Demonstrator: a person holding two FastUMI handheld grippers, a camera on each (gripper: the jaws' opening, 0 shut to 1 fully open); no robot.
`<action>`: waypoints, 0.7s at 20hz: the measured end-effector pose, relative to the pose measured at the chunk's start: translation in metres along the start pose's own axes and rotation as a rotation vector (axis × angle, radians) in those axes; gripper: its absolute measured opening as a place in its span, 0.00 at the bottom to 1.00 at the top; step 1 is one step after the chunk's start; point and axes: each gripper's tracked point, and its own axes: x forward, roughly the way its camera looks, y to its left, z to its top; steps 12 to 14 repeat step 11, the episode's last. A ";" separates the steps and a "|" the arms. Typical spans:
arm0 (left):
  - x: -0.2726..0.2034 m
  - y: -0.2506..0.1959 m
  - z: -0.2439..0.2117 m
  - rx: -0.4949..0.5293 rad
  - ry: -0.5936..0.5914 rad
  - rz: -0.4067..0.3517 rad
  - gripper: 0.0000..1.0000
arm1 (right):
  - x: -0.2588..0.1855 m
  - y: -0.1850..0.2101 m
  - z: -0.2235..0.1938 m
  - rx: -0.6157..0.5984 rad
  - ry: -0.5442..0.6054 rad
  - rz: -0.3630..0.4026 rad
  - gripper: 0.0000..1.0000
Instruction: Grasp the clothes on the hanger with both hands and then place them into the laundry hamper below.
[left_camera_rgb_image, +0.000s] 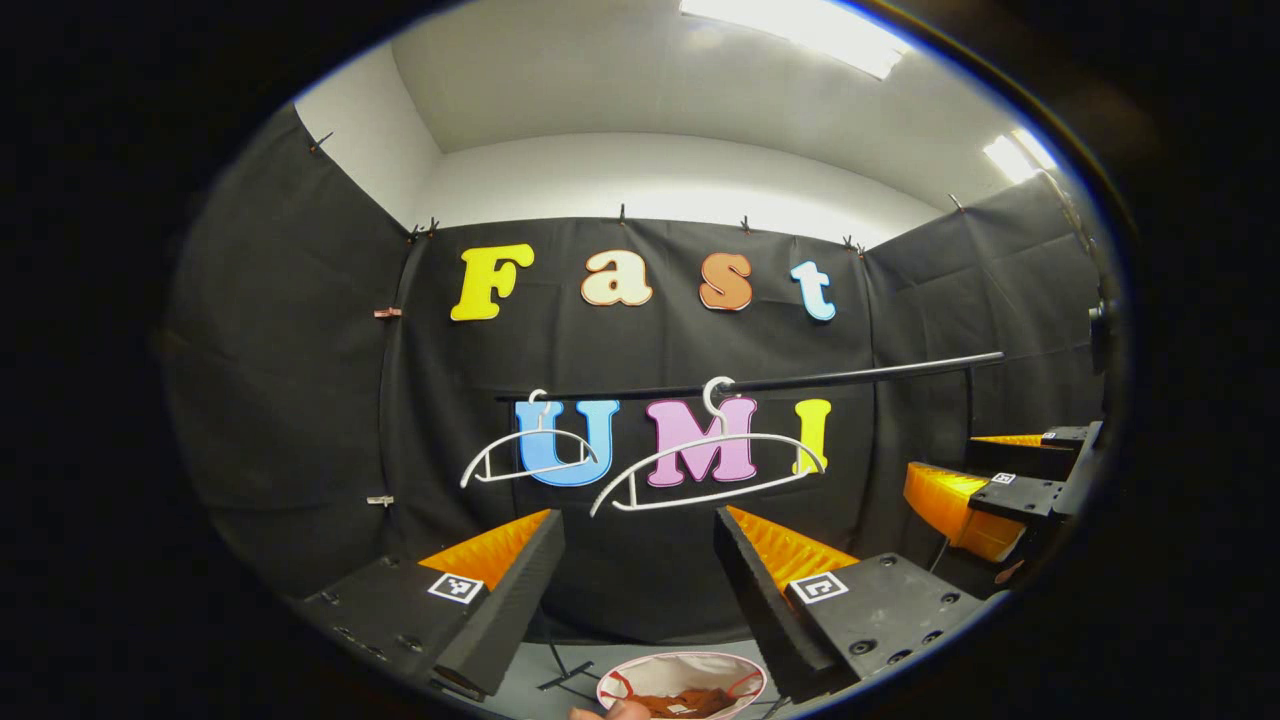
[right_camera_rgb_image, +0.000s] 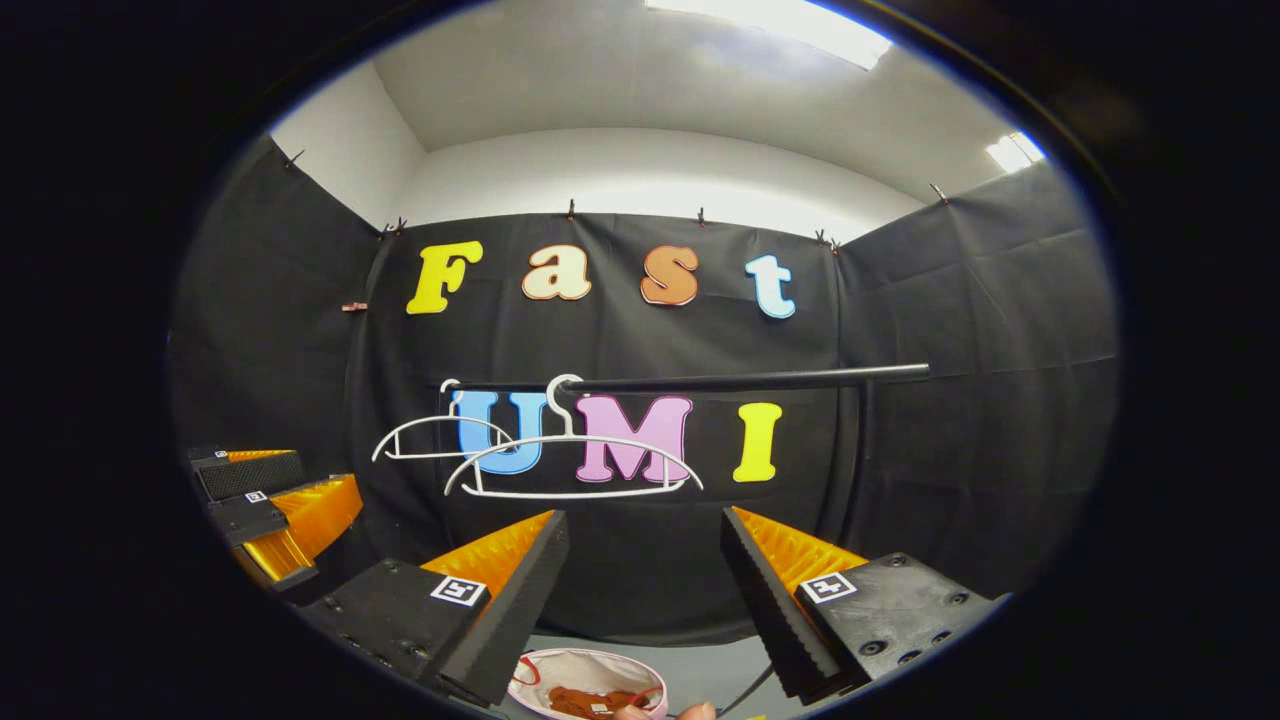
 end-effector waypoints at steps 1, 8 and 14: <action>0.001 0.001 0.001 0.001 0.000 0.001 0.95 | 0.000 -0.001 0.001 0.000 -0.003 -0.001 0.98; 0.001 -0.002 0.000 -0.001 -0.001 0.004 0.95 | 0.001 0.000 0.000 0.008 -0.003 0.004 0.98; 0.000 -0.001 -0.002 0.004 0.004 0.008 0.95 | 0.001 0.000 -0.001 0.000 -0.006 0.010 0.98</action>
